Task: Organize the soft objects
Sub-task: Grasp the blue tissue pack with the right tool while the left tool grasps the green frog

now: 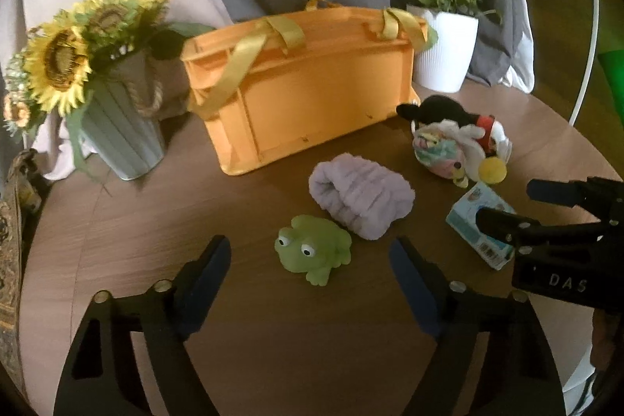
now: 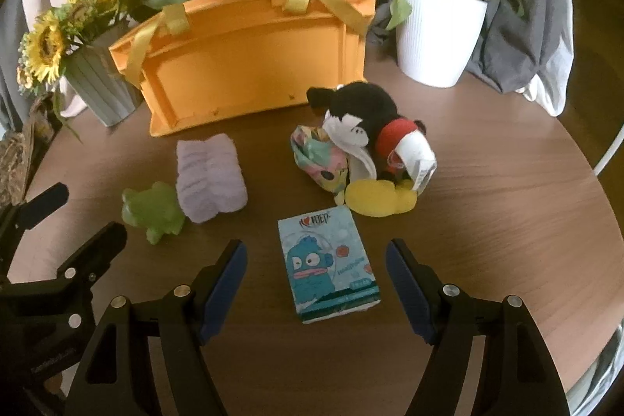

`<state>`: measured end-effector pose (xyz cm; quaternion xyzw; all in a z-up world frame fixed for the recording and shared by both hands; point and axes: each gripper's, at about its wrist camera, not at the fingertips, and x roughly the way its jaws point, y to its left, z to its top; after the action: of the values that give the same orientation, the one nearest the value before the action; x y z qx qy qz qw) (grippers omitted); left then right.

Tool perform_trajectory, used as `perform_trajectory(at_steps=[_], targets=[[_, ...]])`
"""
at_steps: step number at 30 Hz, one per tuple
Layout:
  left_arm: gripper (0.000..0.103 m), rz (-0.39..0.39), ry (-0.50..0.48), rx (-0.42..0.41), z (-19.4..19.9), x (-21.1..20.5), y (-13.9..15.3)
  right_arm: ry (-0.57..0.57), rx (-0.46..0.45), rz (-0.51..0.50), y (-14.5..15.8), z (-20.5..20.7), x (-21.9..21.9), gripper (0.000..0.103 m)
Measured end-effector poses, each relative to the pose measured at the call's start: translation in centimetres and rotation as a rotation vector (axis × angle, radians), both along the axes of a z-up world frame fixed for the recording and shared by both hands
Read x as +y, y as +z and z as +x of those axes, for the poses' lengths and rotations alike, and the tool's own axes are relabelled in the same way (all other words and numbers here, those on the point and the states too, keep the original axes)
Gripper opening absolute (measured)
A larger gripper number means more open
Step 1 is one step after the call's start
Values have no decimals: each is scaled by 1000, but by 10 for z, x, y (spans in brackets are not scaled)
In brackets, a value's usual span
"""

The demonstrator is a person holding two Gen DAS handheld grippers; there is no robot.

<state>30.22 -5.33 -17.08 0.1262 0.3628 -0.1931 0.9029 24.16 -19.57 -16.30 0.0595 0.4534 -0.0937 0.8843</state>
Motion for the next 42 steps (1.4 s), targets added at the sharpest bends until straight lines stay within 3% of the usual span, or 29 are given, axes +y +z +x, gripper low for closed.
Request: perform_trajectory(at_steps=[11,23,28,30,42], targets=[[77,11,-14,36,19,-2,-25,-6,53,-25,-25,15,-5,74],[59,10,-35,81,31,-3,-39,4,82,-25,-38,25,-1,73],[49,1,-38,93,32,-4,-41,-6,87,-17,-41,26,-3,61],[43,3,-36,90,31,-4,-41,-7,84,-10,-41,26,-3,61],[42,-36,-5,100,19,-1,-30,18,53,34,-32,18,-2,60]])
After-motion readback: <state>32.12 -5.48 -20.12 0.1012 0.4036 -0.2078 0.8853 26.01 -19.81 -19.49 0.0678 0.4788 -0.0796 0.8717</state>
